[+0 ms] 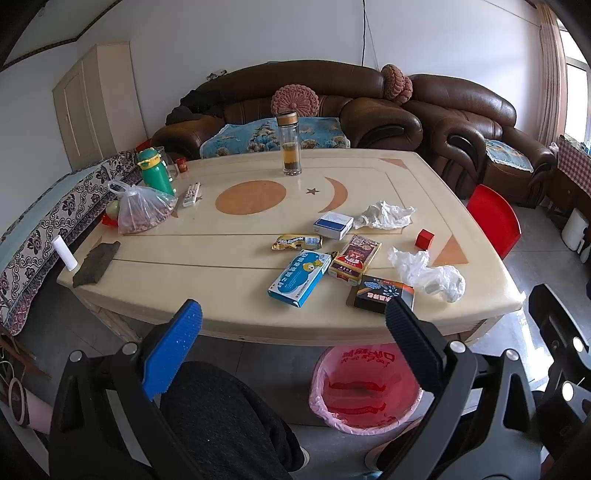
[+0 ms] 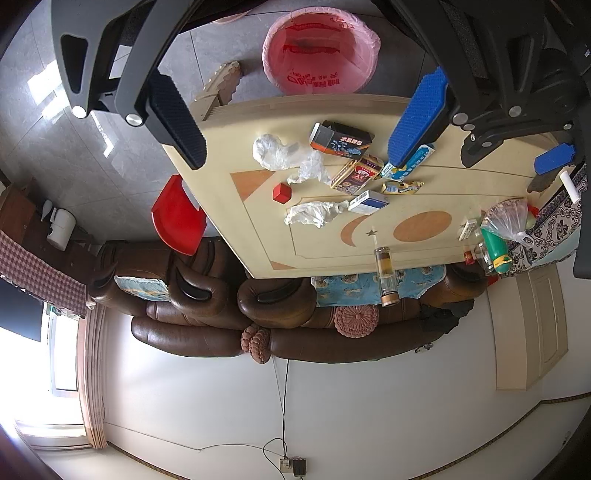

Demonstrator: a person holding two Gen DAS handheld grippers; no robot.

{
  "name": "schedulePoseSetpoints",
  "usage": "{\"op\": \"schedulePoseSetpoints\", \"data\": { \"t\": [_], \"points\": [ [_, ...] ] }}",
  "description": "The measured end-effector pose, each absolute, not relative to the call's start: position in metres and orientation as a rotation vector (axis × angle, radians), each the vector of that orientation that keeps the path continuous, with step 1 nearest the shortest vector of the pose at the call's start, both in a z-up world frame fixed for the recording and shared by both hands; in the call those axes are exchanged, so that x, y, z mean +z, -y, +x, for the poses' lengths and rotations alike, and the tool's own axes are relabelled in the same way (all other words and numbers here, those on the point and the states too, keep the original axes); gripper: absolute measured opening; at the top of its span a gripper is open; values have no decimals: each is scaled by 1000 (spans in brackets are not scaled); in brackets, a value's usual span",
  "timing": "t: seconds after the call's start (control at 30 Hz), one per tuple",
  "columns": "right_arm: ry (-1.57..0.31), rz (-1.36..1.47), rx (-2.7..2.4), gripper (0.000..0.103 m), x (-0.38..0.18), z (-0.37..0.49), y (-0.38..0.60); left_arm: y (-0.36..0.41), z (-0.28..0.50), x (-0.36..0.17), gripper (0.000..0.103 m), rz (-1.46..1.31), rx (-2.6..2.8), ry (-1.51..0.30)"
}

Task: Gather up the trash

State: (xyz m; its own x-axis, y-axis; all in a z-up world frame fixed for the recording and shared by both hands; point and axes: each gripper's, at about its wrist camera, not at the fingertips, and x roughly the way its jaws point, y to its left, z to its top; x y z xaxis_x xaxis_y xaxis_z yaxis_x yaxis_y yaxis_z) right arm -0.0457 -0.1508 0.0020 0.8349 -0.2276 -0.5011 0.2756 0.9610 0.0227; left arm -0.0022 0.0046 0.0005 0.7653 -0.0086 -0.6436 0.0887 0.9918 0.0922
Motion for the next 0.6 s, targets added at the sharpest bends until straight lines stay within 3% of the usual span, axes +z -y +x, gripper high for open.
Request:
{"op": "schedulePoseSetpoints", "data": {
  "t": [0.6],
  "points": [
    [-521,94,-265,96,2,-47,149,-4,-3,3,97,119,-51,-699]
  ]
}}
